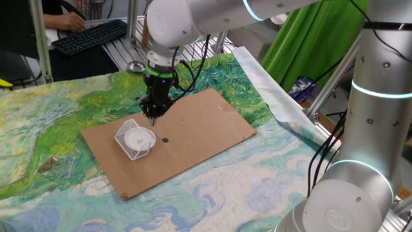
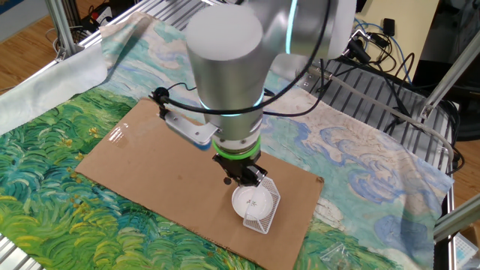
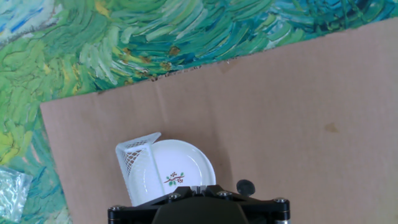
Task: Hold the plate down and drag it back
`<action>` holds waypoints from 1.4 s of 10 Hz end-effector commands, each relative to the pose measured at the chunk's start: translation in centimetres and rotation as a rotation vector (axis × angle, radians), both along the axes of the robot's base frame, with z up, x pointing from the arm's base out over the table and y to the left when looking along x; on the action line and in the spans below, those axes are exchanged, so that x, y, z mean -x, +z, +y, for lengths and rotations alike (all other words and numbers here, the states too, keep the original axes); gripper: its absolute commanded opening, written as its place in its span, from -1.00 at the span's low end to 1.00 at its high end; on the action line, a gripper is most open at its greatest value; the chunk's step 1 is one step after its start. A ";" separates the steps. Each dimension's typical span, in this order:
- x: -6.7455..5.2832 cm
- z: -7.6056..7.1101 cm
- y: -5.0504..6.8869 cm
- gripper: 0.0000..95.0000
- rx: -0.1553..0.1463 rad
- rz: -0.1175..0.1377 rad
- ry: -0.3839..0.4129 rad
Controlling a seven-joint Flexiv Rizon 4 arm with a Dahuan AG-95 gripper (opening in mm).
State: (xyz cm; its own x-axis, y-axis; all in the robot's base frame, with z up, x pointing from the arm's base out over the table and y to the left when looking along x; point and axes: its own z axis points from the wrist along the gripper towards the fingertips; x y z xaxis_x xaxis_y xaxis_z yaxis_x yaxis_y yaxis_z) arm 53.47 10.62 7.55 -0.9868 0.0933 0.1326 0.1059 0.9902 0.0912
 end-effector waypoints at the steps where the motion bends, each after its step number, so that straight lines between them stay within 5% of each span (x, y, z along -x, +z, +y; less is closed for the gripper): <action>1: 0.0 0.0 0.1 -1.00 -0.043 0.013 0.008; 3: 0.0 0.1 0.0 -1.00 -0.084 0.005 -0.025; 10: -1.0 1.3 -3.6 -1.00 -0.100 -0.004 -0.031; 14: -1.1 1.2 -4.3 -1.00 -0.136 0.001 -0.028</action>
State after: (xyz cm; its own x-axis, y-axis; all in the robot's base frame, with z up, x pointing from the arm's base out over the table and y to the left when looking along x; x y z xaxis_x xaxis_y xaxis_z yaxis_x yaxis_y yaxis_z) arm 54.49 11.68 3.25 -0.9844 0.0997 0.1450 0.1312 0.9651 0.2267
